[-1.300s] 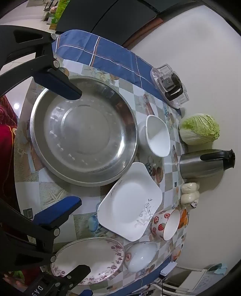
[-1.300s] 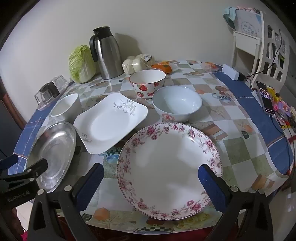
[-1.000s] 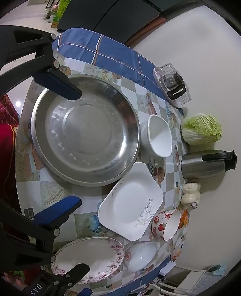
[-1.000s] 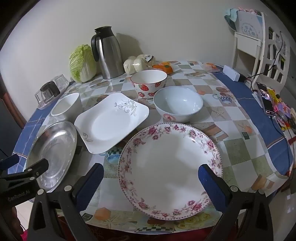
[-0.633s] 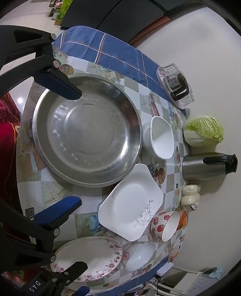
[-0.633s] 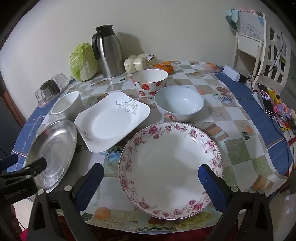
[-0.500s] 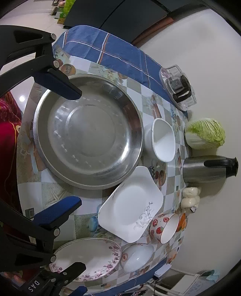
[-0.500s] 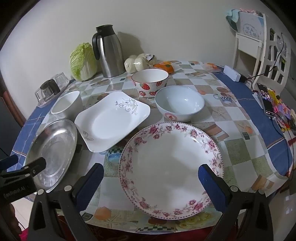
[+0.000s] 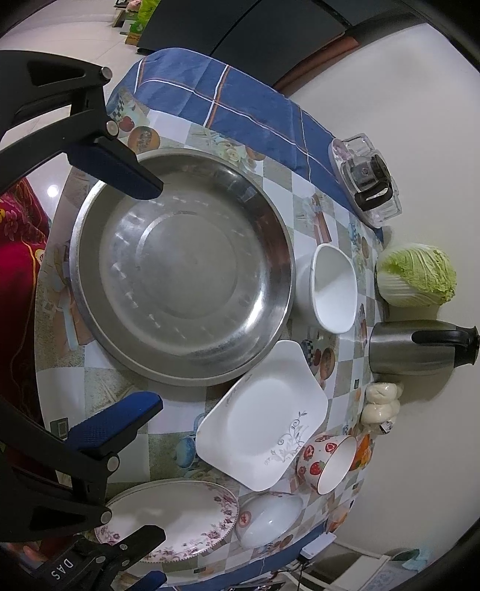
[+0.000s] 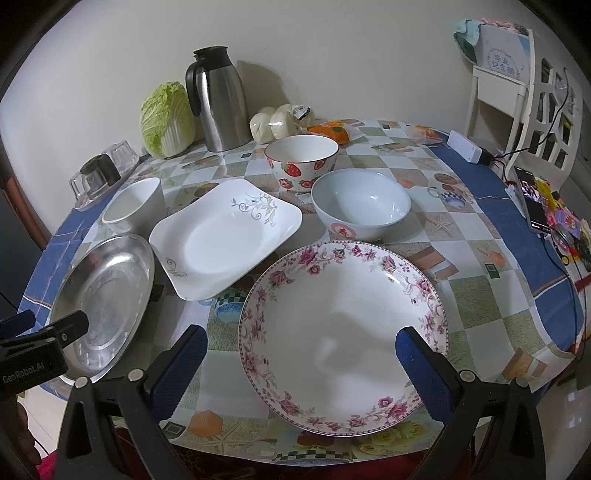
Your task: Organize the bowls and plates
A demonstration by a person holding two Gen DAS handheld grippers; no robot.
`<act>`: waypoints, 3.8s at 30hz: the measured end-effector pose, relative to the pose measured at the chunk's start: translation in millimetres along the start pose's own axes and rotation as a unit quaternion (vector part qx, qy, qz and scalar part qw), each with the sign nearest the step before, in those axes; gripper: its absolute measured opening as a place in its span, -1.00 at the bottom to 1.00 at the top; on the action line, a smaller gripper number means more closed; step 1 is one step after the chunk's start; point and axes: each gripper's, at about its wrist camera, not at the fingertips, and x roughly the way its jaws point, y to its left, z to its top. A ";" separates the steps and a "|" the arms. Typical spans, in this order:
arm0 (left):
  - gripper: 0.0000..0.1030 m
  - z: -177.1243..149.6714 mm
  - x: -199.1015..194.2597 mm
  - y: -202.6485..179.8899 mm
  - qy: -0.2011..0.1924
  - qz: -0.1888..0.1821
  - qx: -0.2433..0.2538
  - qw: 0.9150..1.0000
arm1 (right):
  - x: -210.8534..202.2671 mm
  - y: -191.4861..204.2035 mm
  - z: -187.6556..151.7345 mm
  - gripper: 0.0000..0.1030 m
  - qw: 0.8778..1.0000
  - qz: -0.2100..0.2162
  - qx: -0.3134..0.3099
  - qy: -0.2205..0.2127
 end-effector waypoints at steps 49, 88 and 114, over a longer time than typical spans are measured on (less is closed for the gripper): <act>1.00 -4.2 8.2 -1.0 0.012 -0.002 0.000 1.000 | 2.8 5.9 0.1 1.00 1.000 -0.003 -0.010 0.009; 0.77 -4.3 74.0 156.0 0.028 0.011 -0.226 0.974 | 69.5 133.2 -0.9 0.51 0.986 0.120 -0.089 0.077; -0.48 -0.9 108.3 168.9 0.043 -0.007 -0.236 0.971 | 88.7 144.8 14.7 -0.68 0.980 0.148 -0.097 0.093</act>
